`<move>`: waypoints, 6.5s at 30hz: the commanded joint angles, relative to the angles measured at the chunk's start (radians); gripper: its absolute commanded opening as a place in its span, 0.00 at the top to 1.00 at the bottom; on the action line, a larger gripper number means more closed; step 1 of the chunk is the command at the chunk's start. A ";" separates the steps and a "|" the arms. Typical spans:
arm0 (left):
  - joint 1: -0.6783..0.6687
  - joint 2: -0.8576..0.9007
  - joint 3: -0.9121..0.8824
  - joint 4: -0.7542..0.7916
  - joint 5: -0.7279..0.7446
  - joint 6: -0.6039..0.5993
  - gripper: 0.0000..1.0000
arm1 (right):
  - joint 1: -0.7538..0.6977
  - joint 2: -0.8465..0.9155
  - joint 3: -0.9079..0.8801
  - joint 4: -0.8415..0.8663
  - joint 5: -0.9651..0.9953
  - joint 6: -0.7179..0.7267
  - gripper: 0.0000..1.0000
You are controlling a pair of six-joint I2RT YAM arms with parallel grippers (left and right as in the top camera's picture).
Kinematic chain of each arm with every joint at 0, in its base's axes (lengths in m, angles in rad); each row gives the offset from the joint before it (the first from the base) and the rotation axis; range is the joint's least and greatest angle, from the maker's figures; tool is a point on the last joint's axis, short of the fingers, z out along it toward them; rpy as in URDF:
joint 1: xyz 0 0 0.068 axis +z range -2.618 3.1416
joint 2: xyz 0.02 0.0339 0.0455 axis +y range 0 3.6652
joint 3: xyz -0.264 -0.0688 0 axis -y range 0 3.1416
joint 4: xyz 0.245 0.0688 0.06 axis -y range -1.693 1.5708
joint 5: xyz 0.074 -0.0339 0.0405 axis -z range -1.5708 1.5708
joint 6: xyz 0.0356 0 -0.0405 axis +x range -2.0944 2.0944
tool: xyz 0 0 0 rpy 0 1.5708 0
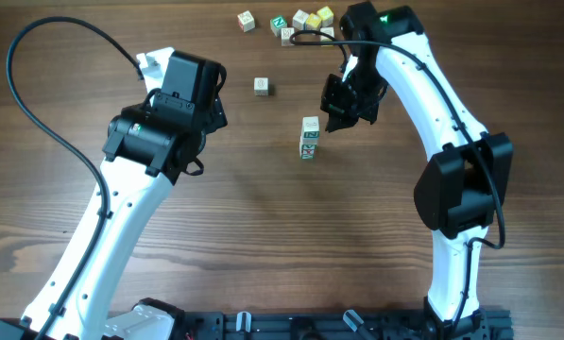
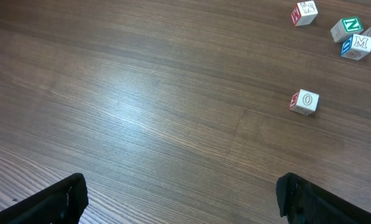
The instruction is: Form a tower
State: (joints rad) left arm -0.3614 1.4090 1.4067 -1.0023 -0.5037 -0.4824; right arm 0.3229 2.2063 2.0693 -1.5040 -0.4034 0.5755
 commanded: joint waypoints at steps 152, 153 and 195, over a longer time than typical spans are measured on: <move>0.005 -0.005 0.001 0.002 -0.003 0.011 0.00 | -0.284 -2.197 -2.064 1.512 0.428 -0.286 0.00; 0.005 -0.005 0.001 0.002 -0.003 0.011 0.00 | -0.284 -2.197 -2.064 1.512 0.429 -0.286 0.01; -0.020 -1.097 -1.017 0.705 0.058 0.082 0.00 | -0.284 -2.197 -2.064 1.512 0.428 -0.286 0.00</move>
State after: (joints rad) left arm -0.3752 0.3946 0.4713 -0.3176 -0.4820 -0.4122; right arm 0.0441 0.0139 0.0063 0.0051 0.0406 0.3084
